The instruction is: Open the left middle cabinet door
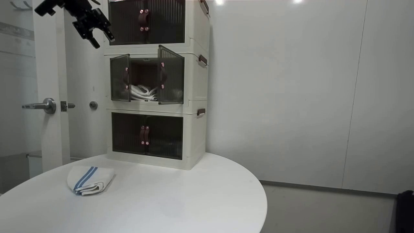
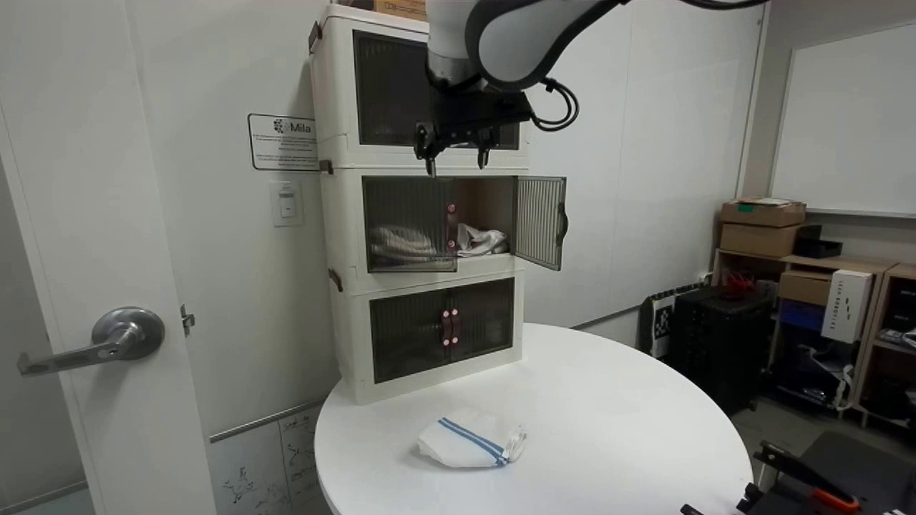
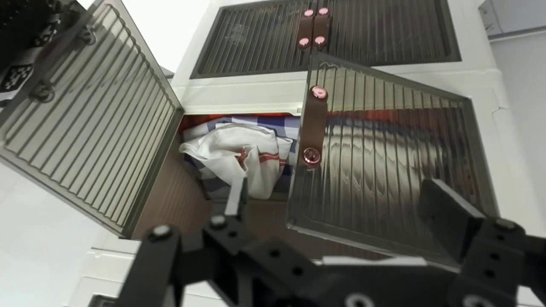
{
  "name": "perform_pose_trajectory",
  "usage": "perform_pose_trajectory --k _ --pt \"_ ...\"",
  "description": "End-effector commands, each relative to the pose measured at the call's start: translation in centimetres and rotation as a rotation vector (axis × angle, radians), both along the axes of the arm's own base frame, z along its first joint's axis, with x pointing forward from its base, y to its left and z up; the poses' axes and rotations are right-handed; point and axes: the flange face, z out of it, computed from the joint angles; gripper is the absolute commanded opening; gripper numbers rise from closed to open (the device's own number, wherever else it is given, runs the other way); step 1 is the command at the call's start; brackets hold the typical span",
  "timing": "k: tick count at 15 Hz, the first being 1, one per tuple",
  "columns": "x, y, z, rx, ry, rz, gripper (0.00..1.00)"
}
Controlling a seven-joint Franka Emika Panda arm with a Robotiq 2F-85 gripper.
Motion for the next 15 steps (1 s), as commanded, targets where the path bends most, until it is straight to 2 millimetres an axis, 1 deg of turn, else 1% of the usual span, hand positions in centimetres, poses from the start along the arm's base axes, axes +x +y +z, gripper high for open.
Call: perform_pose_trajectory --k 1,3,5,7,9,11,13,15 --pt "-0.6 -0.5 1.9 -0.03 0.151 0.107 1.0" --pt "-0.1 -2.0 3.0 -0.076 0.238 0.154 1.0" --pt "0.8 -4.6 4.3 -0.153 0.283 0.207 1.0" --pt "1.9 -6.4 5.3 -0.207 0.278 0.269 1.0" --pt "3.0 -8.1 5.8 -0.218 0.266 0.335 1.0" --pt "4.1 -9.2 5.6 -0.193 0.25 0.427 1.0" --pt "5.2 -9.9 4.8 -0.123 0.241 0.516 1.0" --pt "6.3 -10.3 3.4 -0.042 0.266 0.601 1.0"
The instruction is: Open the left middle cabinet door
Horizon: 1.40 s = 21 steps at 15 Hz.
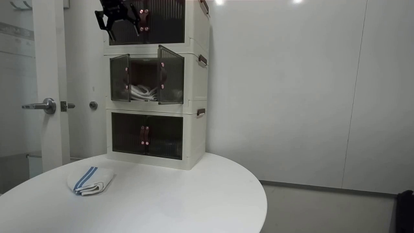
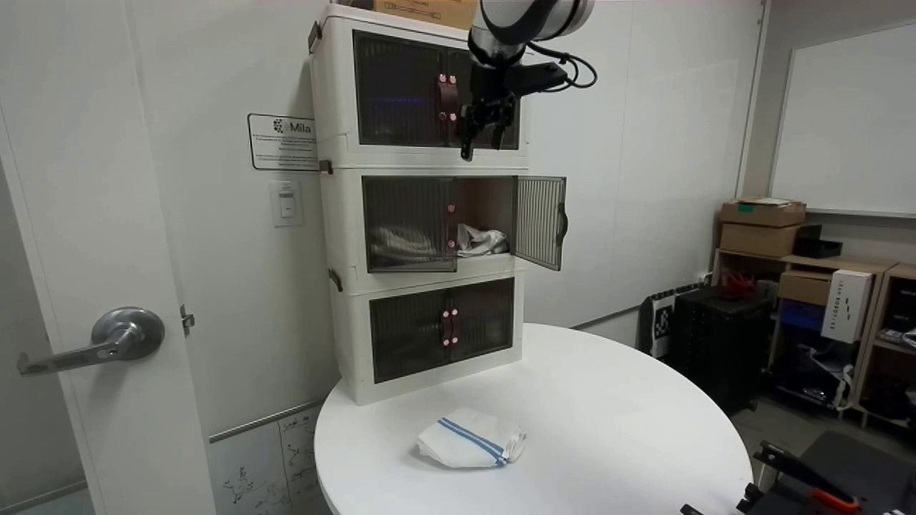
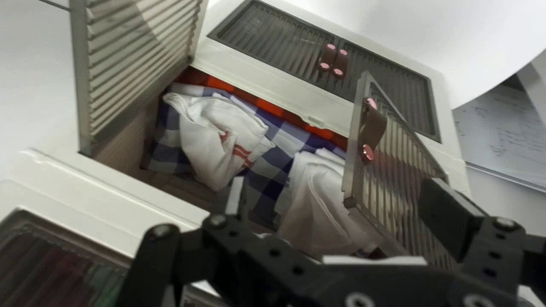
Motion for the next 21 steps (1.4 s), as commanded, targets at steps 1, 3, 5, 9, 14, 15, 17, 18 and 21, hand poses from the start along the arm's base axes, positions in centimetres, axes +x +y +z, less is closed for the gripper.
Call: perform_pose_trajectory --k 1,3,5,9,14,15,17,18,21 --pt "2.3 -0.6 -1.7 0.124 0.074 0.142 1.0" --pt "2.9 -0.6 -2.9 0.175 0.159 0.22 1.0" --pt "3.3 -0.7 -4.0 0.172 0.237 0.27 1.0" --pt "4.8 -0.1 -5.5 0.092 0.287 0.323 1.0" --pt "7.0 1.9 -6.9 0.005 0.274 0.379 1.0" --pt "7.4 2.5 -7.1 -0.013 0.274 0.39 1.0" --pt "7.8 3.5 -7.5 -0.048 0.271 0.413 1.0" --pt "8.0 3.9 -7.5 -0.064 0.268 0.422 1.0" --pt "8.1 5.1 -7.3 -0.098 0.257 0.447 1.0"
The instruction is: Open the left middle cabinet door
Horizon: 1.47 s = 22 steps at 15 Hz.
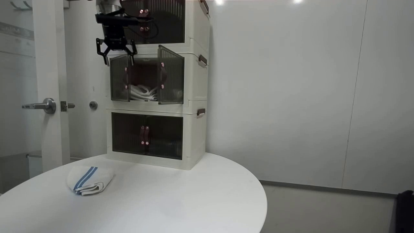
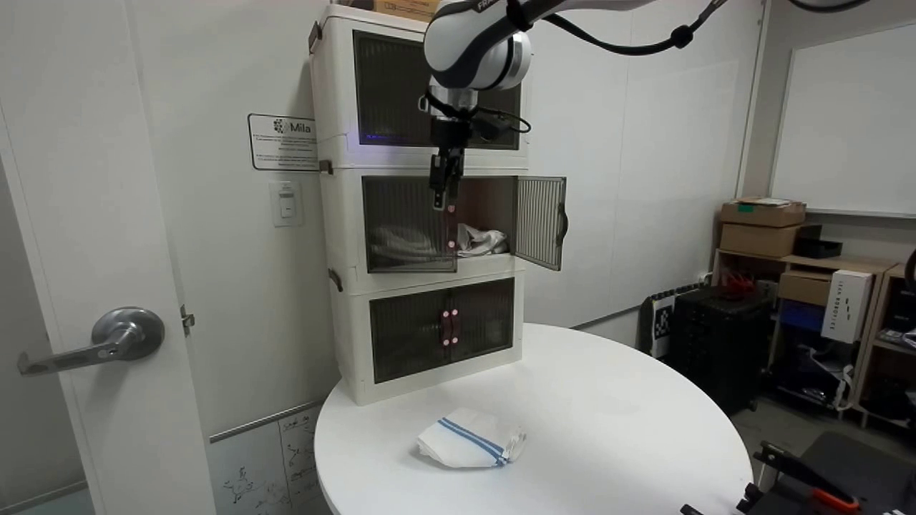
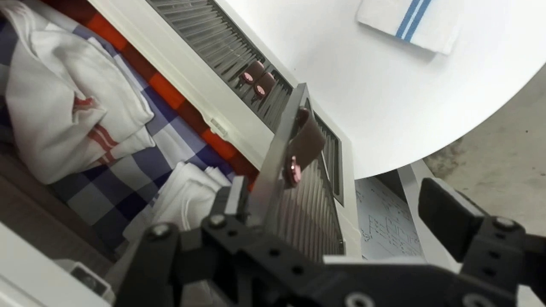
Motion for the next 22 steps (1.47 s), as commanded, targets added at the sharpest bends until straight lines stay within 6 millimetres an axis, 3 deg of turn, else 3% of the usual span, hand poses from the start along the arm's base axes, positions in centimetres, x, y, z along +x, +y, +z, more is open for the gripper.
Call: perform_pose_trajectory --k 1,6,12,16,22 --pt "0.7 1.0 0.8 -0.04 -0.024 0.047 1.0" --pt "-0.1 3.0 1.3 0.02 -0.022 0.028 1.0" --pt "-1.6 7.3 1.3 0.072 -0.015 -0.067 1.0" --pt "-2.4 10.4 1.2 0.112 -0.035 -0.201 1.0" --pt "-2.8 13.1 1.3 0.196 -0.087 -0.501 1.0"
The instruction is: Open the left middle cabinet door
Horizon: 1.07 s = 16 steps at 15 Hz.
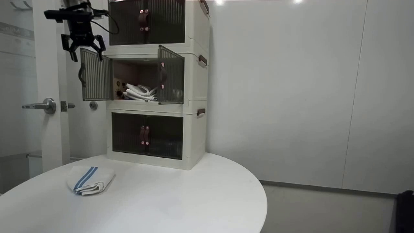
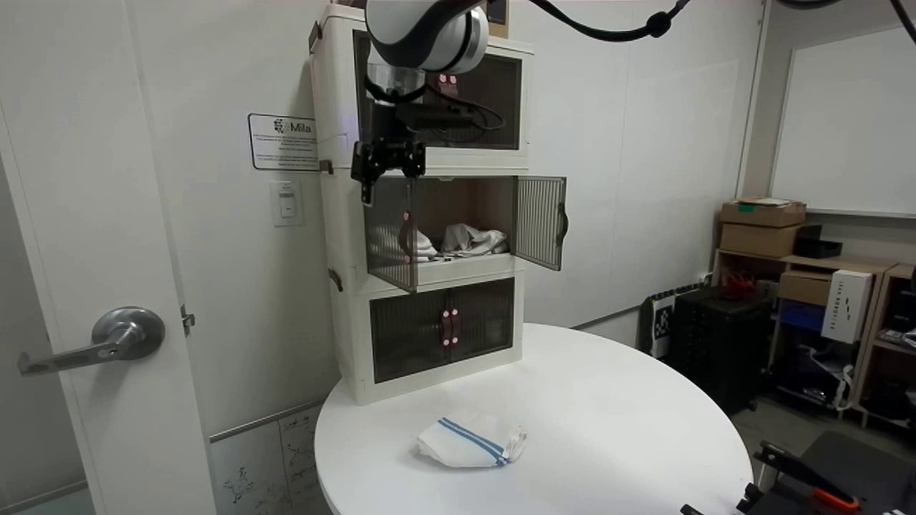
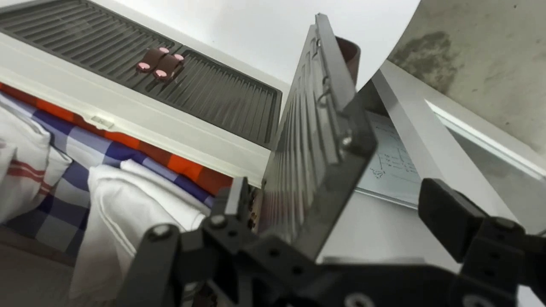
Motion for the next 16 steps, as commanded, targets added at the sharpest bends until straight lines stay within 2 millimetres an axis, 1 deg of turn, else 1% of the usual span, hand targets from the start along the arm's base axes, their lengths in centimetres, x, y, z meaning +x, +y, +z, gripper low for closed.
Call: perform_pose_trajectory --k 1,4,9,11,13,14,15,16 --pt "0.3 1.1 0.5 0.046 -0.048 -0.186 1.0" --pt "0.2 1.9 0.7 0.088 -0.077 -0.286 1.0" --pt "-0.1 3.5 1.0 0.131 -0.097 -0.371 1.0" --pt "-0.6 3.8 1.8 0.137 -0.08 -0.39 1.0" --pt "-1.3 3.7 4.2 0.16 -0.08 -0.387 1.0" --pt "-1.8 3.5 5.9 0.167 -0.092 -0.391 1.0" --pt "-2.7 3.1 8.4 0.171 -0.115 -0.39 1.0" --pt "-3.2 2.8 10.2 0.178 -0.132 -0.397 1.0"
